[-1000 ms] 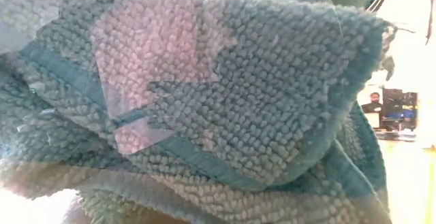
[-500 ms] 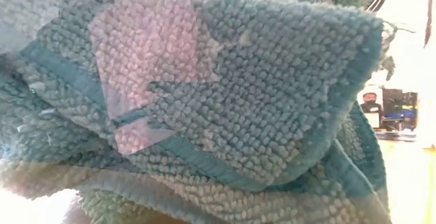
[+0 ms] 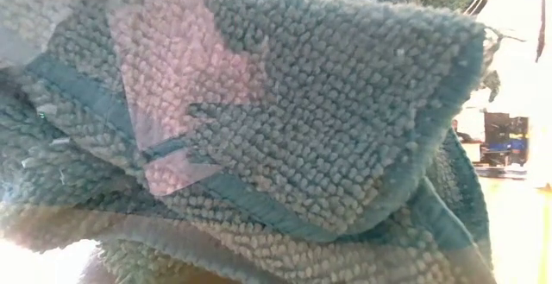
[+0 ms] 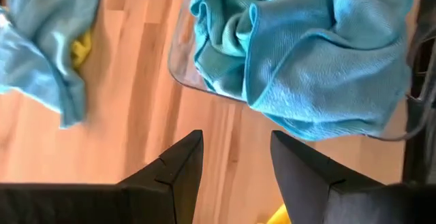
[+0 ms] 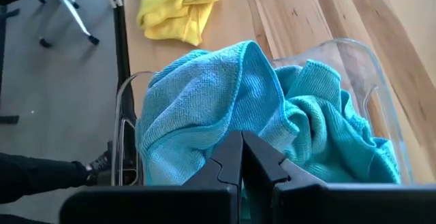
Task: Sort microfiber towel by color & place in baskets
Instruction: Put the blue towel into the left transparent bin
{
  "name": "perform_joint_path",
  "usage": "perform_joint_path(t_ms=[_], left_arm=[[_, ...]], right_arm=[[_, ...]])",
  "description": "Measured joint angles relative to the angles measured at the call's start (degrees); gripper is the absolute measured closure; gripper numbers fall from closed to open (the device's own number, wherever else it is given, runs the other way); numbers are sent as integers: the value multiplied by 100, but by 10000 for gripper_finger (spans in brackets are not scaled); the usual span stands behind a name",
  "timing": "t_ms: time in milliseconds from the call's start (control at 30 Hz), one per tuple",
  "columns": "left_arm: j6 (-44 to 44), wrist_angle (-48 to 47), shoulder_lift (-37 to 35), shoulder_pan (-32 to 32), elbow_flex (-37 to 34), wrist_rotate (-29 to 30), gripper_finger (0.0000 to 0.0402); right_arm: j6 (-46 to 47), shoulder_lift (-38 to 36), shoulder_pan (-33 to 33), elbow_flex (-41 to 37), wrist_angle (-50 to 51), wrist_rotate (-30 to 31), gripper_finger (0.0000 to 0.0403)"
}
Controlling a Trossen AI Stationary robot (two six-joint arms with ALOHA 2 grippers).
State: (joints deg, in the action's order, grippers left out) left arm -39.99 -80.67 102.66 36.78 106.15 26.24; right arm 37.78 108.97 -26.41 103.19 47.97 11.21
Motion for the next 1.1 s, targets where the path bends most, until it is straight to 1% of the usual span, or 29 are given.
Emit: perform_joint_path(t_ms=[100, 267, 400, 533, 633, 767, 933, 1100], left_arm=[[-212, 922, -790, 100, -1225, -69, 241], [-950, 2104, -1884, 328, -3001, -292, 241], [-1513, 2867, -2507, 565, -4105, -340, 241], [-1804, 3712, -2902, 767, -4950, -346, 241], [-1853, 4220, -3065, 855, -5405, -368, 241], [-1967, 4642, -3113, 901, -5760, -427, 241], [-1993, 4754, -3116, 907, -5865, -430, 241], [-1995, 4763, -3116, 907, -5865, -494, 241]], right_arm=[[264, 205, 0, 293, 253, 50, 403], [548, 349, 35, 357, 326, 167, 403], [702, 593, 133, 357, 244, -70, 403], [741, 868, 183, 359, 59, -326, 403], [871, 1108, 220, 359, 75, -413, 403], [992, 1464, 329, 359, 72, -579, 403], [1000, 1925, 413, 368, 68, -736, 403], [989, 2107, 434, 385, 41, -780, 403]])
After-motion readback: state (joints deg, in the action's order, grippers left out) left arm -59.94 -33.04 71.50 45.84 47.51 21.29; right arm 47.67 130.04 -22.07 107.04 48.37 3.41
